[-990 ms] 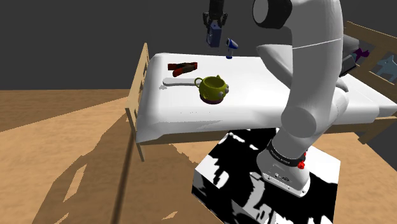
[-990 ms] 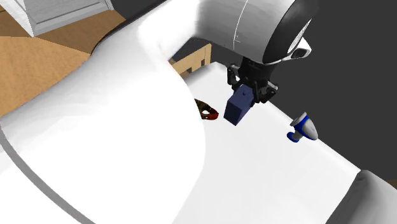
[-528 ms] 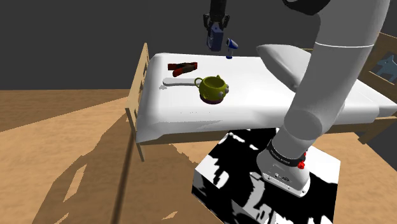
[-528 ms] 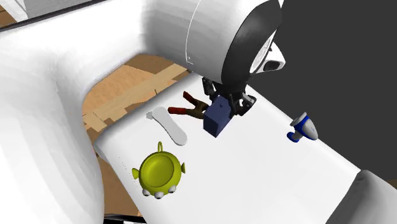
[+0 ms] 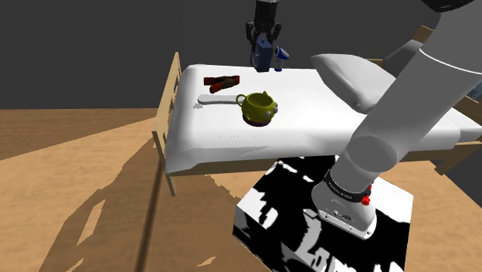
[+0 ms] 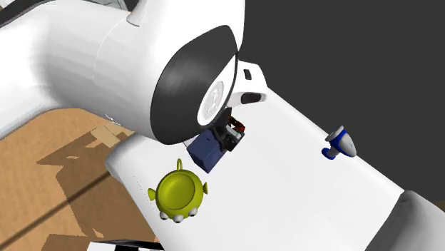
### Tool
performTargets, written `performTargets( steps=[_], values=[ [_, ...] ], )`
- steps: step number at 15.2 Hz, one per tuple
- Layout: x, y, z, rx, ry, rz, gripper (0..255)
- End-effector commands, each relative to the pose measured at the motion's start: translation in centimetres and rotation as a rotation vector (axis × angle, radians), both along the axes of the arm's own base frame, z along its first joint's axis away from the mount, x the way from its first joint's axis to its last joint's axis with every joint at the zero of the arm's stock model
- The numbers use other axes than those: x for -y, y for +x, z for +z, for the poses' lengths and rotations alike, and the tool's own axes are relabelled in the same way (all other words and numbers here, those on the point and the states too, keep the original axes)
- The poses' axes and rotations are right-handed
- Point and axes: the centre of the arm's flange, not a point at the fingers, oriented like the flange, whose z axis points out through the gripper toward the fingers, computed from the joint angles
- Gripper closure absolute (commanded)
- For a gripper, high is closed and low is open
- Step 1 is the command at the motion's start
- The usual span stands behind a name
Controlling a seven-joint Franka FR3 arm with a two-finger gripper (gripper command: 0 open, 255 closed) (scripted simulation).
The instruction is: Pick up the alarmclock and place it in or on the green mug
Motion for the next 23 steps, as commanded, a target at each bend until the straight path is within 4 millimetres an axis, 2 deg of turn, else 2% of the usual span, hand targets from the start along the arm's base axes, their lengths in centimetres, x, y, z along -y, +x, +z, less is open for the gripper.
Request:
performTargets(
  steps=[1, 8, 23],
  values=[
    [-2.2, -1.8, 0.4, 0.0, -0.001, -0.001, 255],
    [-9.7, -7.6, 0.9, 0.0, -0.001, -0.001, 255],
    [-9.7, -7.6, -7.0, 0.0, -0.001, -0.001, 255]
  ],
)
